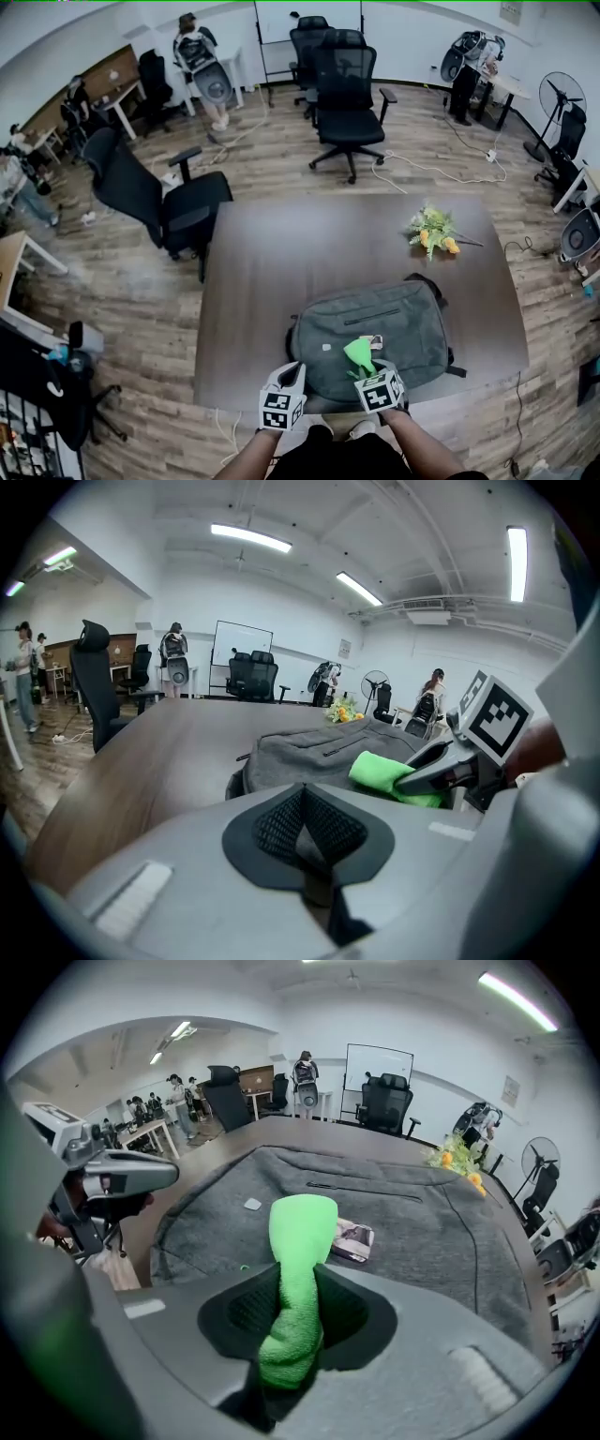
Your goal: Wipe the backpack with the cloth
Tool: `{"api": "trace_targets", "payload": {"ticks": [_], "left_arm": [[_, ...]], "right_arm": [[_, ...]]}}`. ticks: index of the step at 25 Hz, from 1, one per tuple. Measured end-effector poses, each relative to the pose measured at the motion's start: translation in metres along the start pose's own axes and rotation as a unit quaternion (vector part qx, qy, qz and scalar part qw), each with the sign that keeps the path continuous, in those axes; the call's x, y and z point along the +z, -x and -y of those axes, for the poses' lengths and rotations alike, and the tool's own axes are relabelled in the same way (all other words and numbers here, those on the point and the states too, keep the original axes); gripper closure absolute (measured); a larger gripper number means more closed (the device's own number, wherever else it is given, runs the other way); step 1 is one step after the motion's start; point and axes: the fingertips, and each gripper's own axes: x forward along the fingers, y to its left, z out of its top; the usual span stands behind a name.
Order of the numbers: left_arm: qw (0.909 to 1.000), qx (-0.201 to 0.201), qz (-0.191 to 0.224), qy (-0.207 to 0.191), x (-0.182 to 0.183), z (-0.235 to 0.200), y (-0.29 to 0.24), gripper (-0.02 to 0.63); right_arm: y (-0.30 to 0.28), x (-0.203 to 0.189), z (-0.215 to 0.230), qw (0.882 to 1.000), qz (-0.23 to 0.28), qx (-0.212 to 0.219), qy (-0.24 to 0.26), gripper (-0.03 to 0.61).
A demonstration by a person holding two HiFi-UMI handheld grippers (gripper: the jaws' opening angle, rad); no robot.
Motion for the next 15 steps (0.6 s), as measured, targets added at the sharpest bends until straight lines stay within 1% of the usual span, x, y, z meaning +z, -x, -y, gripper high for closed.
{"api": "trace_targets", "payload": {"ticks": [4,12,15], "left_arm": [[1.0,-0.003,0.001,-0.004,0.002,0.009,-0.003,0.594],[0.9999,-0.006,0.005,-0.007,0.01,0.02,-0.008,0.594],[0.9999,-0.009,0.006,-0.007,0.011,0.026,-0.009,0.595]], "right_arm": [[0.01,-0.006,0.026,1.0,0.0,-0.026,-0.004,0.48],[0.033,-0.015,0.085,0.996,0.008,-0.086,-0.035,0.48],[0.042,-0.02,0.104,0.994,0.01,-0.106,-0.035,0.48]]}}
